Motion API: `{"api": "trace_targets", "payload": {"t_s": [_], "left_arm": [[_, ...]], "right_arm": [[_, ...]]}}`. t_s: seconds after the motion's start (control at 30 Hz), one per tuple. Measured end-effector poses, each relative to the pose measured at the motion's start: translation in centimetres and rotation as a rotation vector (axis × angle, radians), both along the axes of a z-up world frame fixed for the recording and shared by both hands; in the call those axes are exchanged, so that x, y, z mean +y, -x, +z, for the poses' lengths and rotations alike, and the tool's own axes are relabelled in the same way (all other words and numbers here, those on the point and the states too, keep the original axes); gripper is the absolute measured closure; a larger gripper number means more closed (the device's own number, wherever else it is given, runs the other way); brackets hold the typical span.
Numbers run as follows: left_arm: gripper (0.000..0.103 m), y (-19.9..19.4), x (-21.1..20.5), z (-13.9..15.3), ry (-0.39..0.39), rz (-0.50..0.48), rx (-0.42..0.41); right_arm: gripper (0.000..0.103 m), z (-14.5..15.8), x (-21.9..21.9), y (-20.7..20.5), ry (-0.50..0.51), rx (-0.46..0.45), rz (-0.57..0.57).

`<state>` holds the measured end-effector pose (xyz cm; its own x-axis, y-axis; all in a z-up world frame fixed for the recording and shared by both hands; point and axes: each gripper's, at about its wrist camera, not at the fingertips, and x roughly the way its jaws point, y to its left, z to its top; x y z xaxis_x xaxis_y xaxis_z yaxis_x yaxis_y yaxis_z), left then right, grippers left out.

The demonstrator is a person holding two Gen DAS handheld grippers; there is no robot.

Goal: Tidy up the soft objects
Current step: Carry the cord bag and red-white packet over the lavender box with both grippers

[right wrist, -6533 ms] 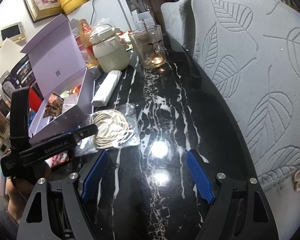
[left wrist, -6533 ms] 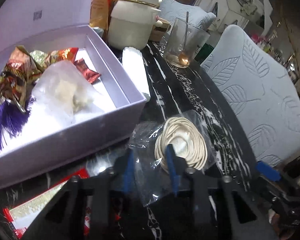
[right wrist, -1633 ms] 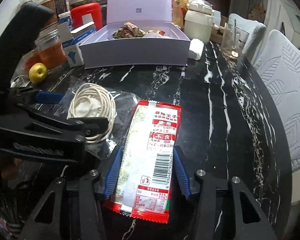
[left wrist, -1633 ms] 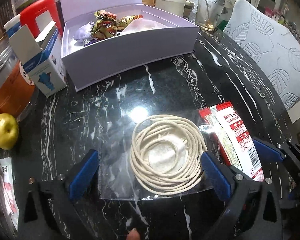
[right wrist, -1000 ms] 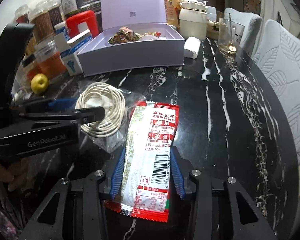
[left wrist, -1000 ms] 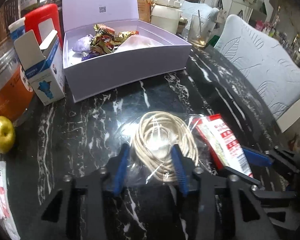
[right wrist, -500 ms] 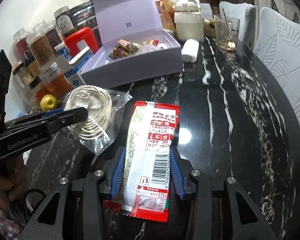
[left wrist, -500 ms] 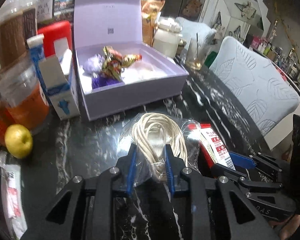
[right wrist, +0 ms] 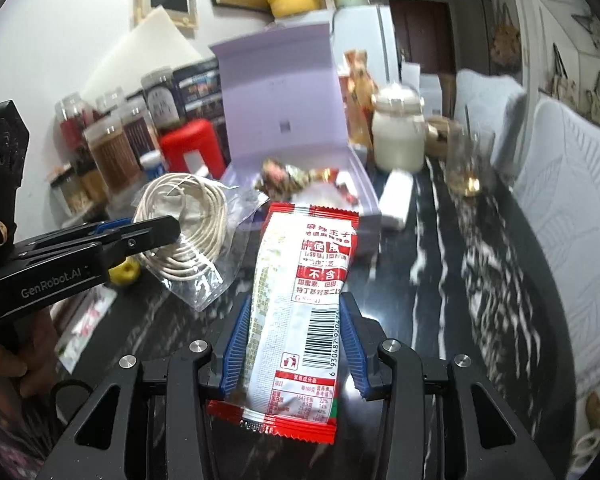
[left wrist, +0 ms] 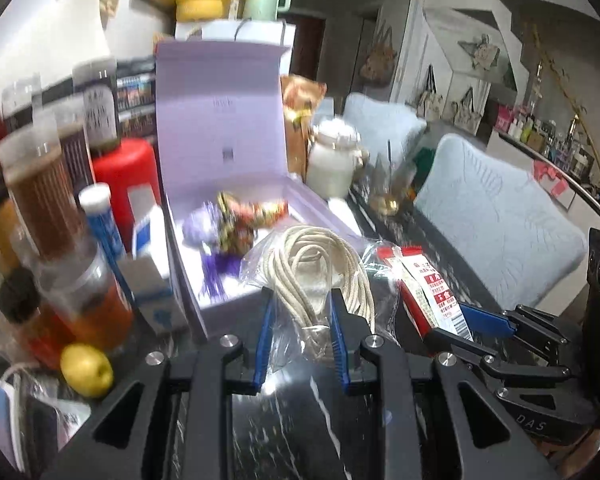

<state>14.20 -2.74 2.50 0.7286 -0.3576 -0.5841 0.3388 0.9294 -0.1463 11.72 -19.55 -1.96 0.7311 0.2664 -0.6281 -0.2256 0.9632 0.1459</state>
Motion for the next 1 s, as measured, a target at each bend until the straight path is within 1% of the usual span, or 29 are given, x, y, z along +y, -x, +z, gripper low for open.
{"api": "trace_targets", "payload": {"t_s": [0.27,0.6,0.77,1.0], "left_arm": [[0.078,-2.2,-0.2,3.6,0.011,0.009,-0.102],[0.078,-6.4,-0.8,6.5,0.012,0.025,-0.172],[0.078,-9.1,-1.1,7.0,-0.002,0.051,-0.194],[0.078,-12.9,-1.7,5.9,-0.021,0.092,-0.168]], "right_arm": [[0.060,3.1,-0.1,-2.3,0.007,-0.082,0.019],[0.060,6.7,-0.1,-6.4,0.030,-0.178,0.055],[0.060,7.6,-0.1,-9.1,0.045,-0.208,0.057],[0.060,7.2,-0.3,-13.3,0.066,-0.223,0.059]]}}
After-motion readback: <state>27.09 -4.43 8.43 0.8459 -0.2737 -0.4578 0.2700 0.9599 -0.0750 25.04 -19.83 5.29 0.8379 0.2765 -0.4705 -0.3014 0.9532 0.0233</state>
